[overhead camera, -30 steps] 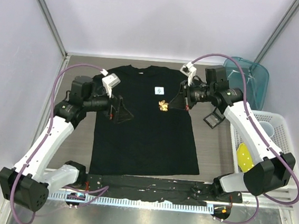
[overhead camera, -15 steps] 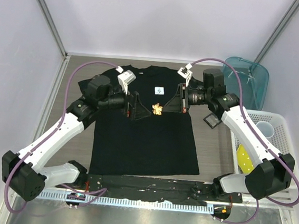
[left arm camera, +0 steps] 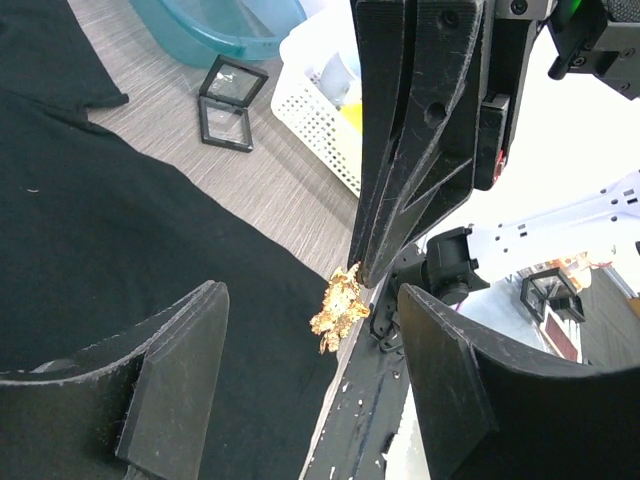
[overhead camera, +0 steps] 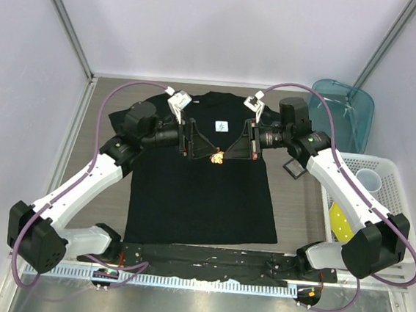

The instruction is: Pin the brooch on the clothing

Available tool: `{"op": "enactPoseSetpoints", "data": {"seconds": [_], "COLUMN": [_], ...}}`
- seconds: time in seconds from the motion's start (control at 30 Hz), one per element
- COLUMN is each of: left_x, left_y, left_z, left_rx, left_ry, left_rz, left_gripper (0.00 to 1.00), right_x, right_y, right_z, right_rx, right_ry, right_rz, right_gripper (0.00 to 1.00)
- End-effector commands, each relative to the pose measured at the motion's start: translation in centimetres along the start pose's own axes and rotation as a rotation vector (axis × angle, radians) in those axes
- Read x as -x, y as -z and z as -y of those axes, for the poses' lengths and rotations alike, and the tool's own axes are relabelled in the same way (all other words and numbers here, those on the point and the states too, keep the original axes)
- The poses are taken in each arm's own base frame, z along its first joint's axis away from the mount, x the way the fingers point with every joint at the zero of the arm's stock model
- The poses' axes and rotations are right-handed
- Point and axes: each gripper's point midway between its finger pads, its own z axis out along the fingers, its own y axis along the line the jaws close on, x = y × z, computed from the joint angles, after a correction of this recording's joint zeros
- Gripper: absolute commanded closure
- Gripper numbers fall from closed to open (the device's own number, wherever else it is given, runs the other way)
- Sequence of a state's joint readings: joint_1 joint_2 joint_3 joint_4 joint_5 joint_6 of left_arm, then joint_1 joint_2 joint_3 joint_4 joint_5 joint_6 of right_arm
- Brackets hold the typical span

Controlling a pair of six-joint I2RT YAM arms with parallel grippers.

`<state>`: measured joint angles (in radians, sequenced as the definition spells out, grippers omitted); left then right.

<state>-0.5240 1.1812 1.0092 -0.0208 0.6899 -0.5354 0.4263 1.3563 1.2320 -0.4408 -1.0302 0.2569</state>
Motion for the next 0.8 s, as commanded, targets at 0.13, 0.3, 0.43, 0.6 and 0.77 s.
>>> {"op": "enactPoseSetpoints", "data": {"seconds": [0.13, 0.3, 0.43, 0.6, 0.77], "left_x": [-0.1, -0.6, -0.9, -1.3, -1.6], "left_y": [-0.9, -1.2, -1.5, -1.8, -2.0], "left_z": [0.0, -0.4, -1.0, -1.0, -1.3], "left_rx": [0.001, 0.021, 0.05, 0.053, 0.062], "left_ry": [0.011, 0.022, 0.052, 0.06, 0.073], "left_rz": [0.016, 0.009, 0.008, 0.001, -0.003], "left_gripper": [0.32, 0.37, 0.44, 0.46, 0.47], "right_x": [1.4, 1.5, 1.5, 1.3, 1.3], "right_y": [0.4, 0.4, 0.3, 0.3, 0.3], "right_z": [-1.4, -1.3, -1.1, -1.1, -1.0], "right_rx": [0.001, -0.005, -0.01, -0.009, -0.014], "right_ry": [0.044, 0.027, 0.016, 0.01, 0.007], "right_rz": [0.046, 0.051, 0.054, 0.055, 0.055], "right_gripper": [0.99, 0.99, 0.99, 0.99, 0.99]}}
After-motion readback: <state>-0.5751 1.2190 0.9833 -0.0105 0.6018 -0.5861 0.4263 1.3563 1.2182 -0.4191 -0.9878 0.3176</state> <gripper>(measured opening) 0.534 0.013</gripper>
